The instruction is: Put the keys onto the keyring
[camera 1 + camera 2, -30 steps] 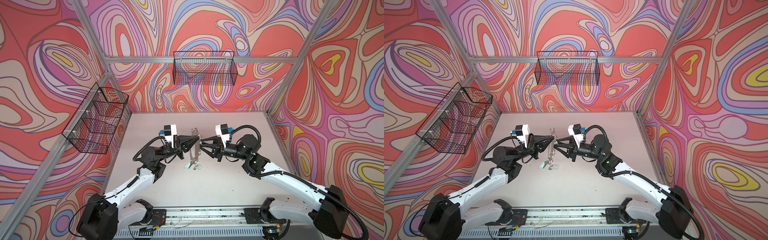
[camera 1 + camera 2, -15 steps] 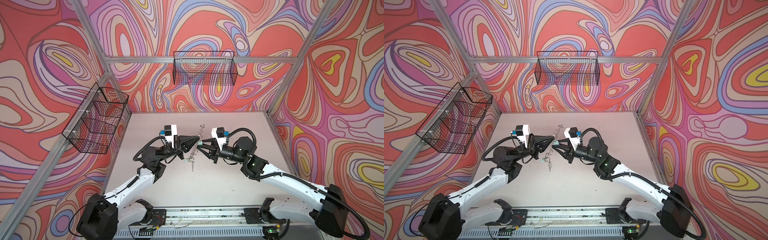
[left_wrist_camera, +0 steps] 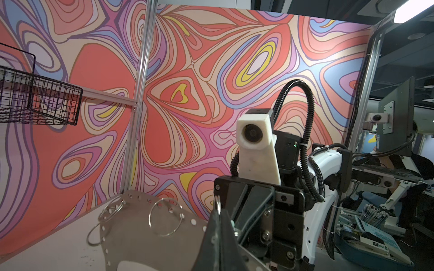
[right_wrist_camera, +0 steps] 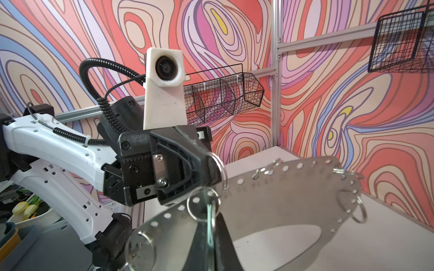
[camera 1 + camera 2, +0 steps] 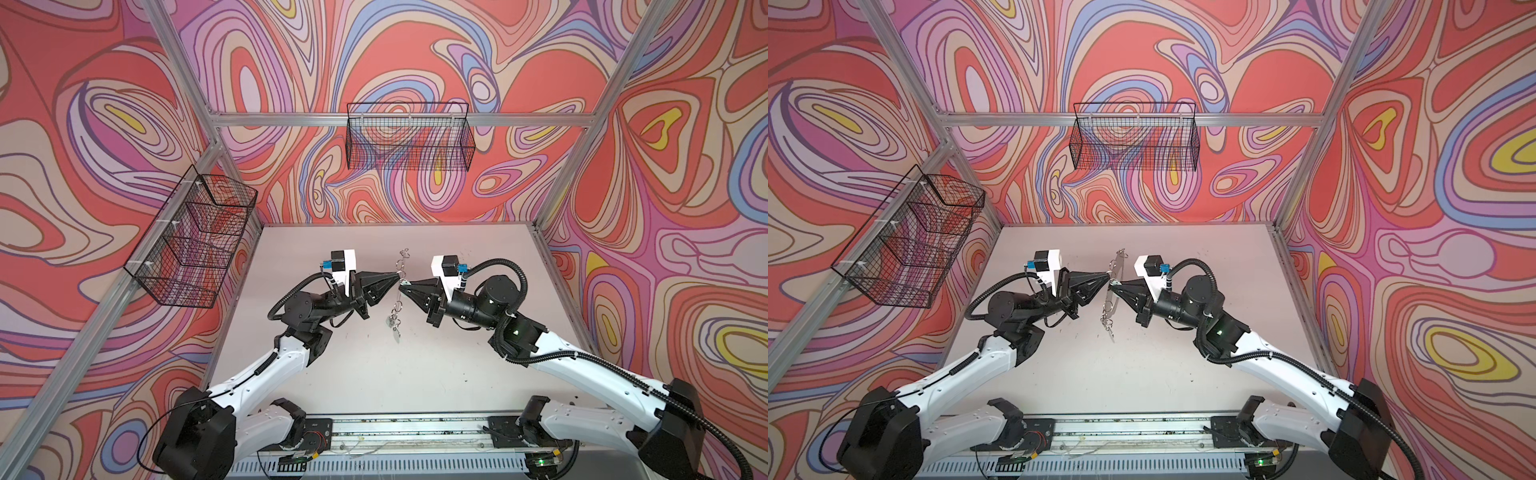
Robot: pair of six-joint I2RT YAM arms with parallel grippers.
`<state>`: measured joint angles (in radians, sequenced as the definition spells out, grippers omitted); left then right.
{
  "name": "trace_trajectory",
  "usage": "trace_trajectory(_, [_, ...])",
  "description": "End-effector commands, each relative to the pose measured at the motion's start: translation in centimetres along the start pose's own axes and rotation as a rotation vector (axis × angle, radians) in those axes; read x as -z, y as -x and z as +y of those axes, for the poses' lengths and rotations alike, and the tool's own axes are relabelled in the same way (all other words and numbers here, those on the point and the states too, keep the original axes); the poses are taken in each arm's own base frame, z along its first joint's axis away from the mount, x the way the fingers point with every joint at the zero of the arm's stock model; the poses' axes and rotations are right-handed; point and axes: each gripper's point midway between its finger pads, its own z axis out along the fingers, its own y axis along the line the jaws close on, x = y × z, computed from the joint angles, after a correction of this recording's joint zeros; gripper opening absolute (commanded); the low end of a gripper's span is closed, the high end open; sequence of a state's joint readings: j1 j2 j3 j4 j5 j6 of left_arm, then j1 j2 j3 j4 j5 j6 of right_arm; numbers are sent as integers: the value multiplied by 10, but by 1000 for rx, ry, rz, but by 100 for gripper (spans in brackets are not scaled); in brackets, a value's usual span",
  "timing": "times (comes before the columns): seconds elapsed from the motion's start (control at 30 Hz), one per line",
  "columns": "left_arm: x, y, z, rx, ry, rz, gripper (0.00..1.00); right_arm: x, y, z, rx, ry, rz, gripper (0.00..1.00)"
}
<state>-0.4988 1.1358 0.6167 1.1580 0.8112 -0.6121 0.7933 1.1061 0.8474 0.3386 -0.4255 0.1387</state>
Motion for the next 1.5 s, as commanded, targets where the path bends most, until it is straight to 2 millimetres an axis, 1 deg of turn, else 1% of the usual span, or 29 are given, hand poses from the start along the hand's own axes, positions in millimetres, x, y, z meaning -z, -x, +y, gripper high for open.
trace_trajectory(0.0, [-2,15,-15,-59,-46,-29,0,3,1,2,35,-10,29,0])
trace_trajectory(0.13, [-1,12,-15,-59,-44,-19,0,3,4,-1,47,-30,47,0])
trace_trajectory(0.43, [2,4,-15,-64,-30,27,0,12,13,-11,84,-112,34,0])
trace_trajectory(0.7, [2,-7,-14,-56,-28,81,0,11,22,-12,115,-122,44,0])
trace_trajectory(0.87, [1,-3,-16,-62,-31,64,0,7,17,-13,121,-113,74,0])
trace_trajectory(1.1, [2,15,-18,-90,-12,-7,0,3,0,-10,101,-74,121,0])
trace_trajectory(1.27, [0,18,-19,-89,-21,-14,0,-1,-11,-7,91,-43,166,0])
trace_trajectory(1.37, [-1,15,-21,-77,-42,-4,0,-2,-8,-10,96,-56,160,0])
trace_trajectory(1.47, [0,13,-21,-74,-42,-1,0,1,-4,-16,102,-98,146,0])
